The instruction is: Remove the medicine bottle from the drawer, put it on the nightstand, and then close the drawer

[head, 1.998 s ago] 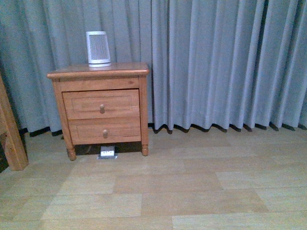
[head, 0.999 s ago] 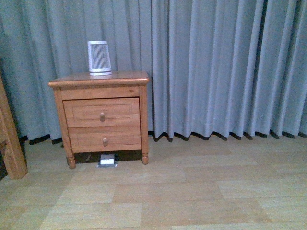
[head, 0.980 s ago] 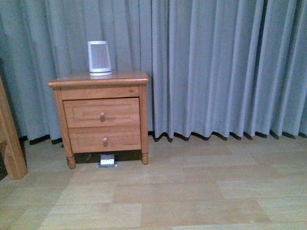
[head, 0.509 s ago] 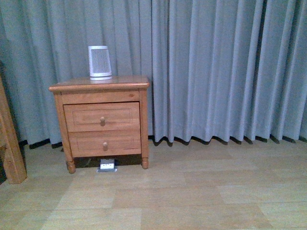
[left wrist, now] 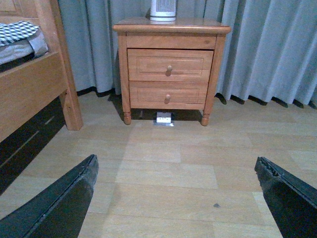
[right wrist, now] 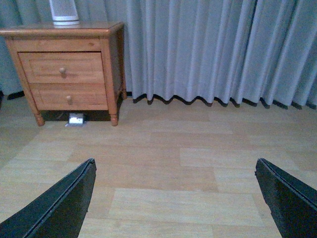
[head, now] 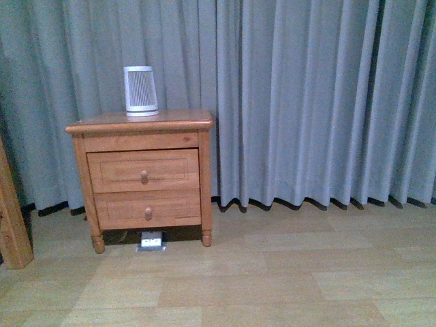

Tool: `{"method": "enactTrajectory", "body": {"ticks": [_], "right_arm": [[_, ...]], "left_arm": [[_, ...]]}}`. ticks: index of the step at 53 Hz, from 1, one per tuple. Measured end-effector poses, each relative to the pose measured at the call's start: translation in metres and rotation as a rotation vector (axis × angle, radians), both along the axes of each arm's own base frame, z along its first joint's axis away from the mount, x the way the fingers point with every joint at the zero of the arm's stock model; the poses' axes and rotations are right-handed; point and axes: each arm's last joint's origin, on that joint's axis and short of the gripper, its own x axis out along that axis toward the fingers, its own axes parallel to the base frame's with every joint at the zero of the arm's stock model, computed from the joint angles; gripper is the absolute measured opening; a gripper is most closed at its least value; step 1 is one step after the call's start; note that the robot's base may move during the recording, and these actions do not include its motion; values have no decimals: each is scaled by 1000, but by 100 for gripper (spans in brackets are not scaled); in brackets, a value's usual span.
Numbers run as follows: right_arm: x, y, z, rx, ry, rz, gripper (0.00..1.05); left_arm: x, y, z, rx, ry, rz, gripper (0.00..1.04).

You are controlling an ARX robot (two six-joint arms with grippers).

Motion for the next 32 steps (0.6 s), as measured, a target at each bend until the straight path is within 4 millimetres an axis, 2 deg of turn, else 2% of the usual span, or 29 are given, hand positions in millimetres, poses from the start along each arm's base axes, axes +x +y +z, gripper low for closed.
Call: {"method": "enactTrajectory", "body": {"ticks": [32], "right_arm": [[0, 0, 0, 0, 0, 0, 98]], "left_arm": [[0, 0, 0, 0, 0, 0, 98]]}}
